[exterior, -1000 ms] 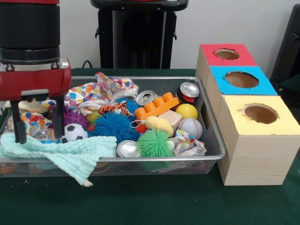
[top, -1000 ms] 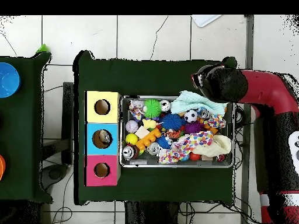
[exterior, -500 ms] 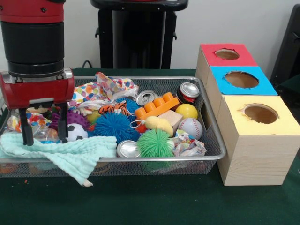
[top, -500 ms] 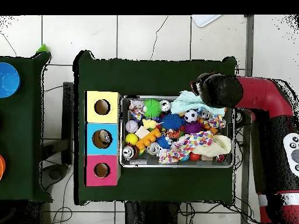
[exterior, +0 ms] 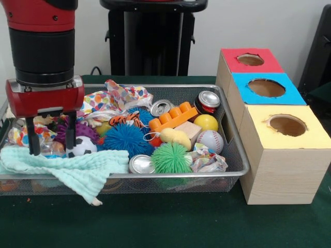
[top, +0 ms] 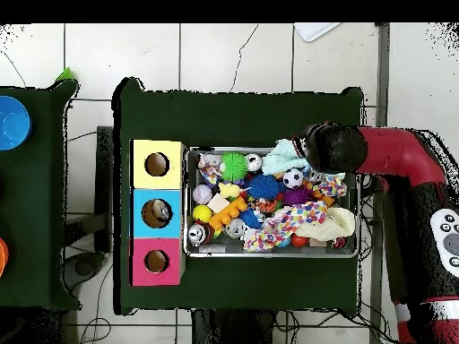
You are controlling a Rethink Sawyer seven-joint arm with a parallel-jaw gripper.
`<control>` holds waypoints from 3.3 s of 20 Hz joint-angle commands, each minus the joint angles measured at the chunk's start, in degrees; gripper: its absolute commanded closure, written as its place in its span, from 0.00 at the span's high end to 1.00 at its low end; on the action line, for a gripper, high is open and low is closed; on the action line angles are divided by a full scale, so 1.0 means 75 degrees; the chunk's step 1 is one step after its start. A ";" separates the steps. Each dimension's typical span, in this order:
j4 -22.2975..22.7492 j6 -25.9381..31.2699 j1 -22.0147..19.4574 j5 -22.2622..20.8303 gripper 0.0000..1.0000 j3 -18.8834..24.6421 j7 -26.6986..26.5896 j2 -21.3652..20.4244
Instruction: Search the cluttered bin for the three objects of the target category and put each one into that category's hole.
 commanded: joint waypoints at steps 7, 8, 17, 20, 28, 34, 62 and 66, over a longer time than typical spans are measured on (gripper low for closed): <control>0.0461 -0.0277 0.0783 -0.1039 1.00 -0.0971 0.0184 -0.0318; 0.0474 -0.0285 0.0803 -0.1036 1.00 -0.0994 0.0190 -0.0322; 0.0622 -0.0450 0.0936 -0.0848 1.00 -0.1292 0.0456 -0.0210; 0.0648 -0.0553 0.0966 -0.0838 1.00 -0.1339 0.0465 -0.0140; 0.0688 -0.0979 0.0957 -0.1045 1.00 -0.1528 0.0242 0.0013; 0.0650 -0.0963 0.1019 -0.0965 1.00 -0.1707 0.0195 0.0070; 0.1090 -0.0434 0.1059 0.0423 1.00 -0.1934 0.0540 0.0245; 0.1133 -0.0470 0.1141 0.0517 1.00 -0.2040 0.0646 0.0299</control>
